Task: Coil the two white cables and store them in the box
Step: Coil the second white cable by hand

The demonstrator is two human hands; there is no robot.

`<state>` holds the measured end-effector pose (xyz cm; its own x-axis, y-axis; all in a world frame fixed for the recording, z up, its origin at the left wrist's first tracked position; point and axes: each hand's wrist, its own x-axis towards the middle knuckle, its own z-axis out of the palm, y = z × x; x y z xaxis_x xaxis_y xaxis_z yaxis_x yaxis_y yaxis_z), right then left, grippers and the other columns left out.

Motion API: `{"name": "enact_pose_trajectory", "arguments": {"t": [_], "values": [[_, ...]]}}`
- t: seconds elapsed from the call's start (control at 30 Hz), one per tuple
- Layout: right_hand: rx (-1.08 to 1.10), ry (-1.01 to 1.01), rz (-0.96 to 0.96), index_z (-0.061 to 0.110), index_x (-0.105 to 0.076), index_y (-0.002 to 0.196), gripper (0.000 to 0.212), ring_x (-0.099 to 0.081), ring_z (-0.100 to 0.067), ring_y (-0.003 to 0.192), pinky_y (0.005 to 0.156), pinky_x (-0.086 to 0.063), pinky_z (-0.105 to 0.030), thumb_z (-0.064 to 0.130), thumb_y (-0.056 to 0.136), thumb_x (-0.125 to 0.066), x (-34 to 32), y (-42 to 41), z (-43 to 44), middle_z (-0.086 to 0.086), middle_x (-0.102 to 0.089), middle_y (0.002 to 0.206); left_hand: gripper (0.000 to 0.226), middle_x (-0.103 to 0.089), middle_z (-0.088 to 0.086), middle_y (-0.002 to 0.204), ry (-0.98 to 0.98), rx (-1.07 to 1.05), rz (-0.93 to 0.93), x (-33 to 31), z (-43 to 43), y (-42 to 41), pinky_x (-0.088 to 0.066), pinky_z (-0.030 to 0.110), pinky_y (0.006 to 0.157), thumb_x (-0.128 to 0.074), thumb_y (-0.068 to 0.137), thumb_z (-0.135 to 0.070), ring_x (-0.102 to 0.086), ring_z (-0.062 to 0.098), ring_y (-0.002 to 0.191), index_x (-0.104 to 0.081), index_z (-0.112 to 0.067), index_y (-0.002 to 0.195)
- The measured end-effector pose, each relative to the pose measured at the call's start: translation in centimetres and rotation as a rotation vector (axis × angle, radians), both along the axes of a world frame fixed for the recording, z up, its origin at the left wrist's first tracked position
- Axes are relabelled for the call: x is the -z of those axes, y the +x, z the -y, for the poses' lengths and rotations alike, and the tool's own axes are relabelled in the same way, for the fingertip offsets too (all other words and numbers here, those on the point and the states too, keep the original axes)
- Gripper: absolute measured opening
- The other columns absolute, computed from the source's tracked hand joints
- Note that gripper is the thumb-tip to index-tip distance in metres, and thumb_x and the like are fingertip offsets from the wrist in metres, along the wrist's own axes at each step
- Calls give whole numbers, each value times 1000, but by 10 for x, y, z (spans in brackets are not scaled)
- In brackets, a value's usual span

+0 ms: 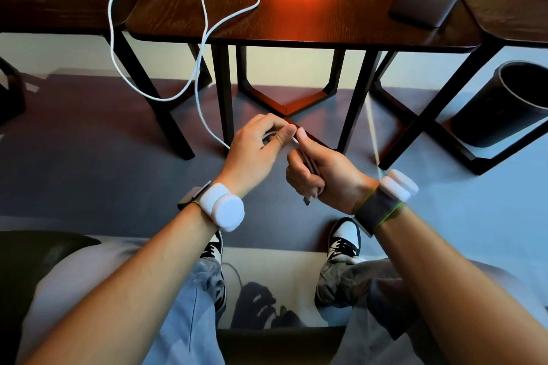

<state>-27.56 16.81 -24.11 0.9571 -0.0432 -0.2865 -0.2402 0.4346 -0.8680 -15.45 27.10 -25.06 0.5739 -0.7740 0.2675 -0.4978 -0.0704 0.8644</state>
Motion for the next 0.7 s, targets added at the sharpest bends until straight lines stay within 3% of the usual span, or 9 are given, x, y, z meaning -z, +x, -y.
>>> {"name": "enact_pose_trajectory", "arguments": {"t": [0.07,0.1,0.23,0.4,0.47,0.57,0.63,0.7], "values": [[27,91,30,12,-43,51,68,-14,-24,48,52,-18,-30,51,103,-20,1,0,-1,3,-25,35,19,-61,-10,92,-20,24,154,3,1,1,-45,19,81,-56,101,-26,-61,10,89,-72,-17,97],[29,153,54,13,-43,51,68,-13,-23,49,53,-20,-30,51,103,-21,1,1,-1,4,-26,35,21,-63,-11,93,-21,56,140,6,1,1,-46,19,82,-53,102,-25,-62,9,89,-72,-18,98],[-36,450,158,11,-44,60,63,-21,-13,43,47,-22,-24,52,103,-23,-4,0,2,5,-34,39,27,-72,-22,95,0,235,-274,6,1,-14,-48,19,87,-48,104,-19,-64,-2,94,-67,-38,107],[23,585,160,12,-52,64,65,-35,-9,40,41,-32,-21,57,101,-23,-8,-4,5,3,-43,43,22,-72,-21,97,-26,279,-384,2,1,-19,-51,19,87,-56,98,-14,-65,-1,96,-65,-32,108],[63,531,129,11,-53,61,66,-38,-10,37,40,-33,-22,57,99,-26,-8,-2,4,1,-43,41,19,-71,-18,94,7,244,-340,5,0,-18,-54,28,89,-58,96,-14,-65,3,95,-62,-31,104],[202,294,-5,14,-48,56,61,-32,-11,34,40,-25,-21,58,97,-38,-6,2,5,2,-37,39,12,-70,-7,89,51,141,-275,6,1,-15,-54,44,87,-56,98,-20,-67,17,89,-59,-31,96],[384,74,-149,19,-43,55,56,-26,-11,37,43,-21,-23,59,93,-50,-3,3,8,5,-32,41,6,-65,-9,74,35,146,-322,4,1,-14,-50,34,70,-54,95,-31,-62,16,70,-59,-30,90],[534,-90,-252,22,-41,52,55,-23,-13,40,43,-19,-24,59,91,-55,2,3,11,4,-29,44,14,-56,-11,62,32,217,-393,5,1,-19,-41,28,64,-52,93,-45,-52,12,60,-56,-34,86]]}}
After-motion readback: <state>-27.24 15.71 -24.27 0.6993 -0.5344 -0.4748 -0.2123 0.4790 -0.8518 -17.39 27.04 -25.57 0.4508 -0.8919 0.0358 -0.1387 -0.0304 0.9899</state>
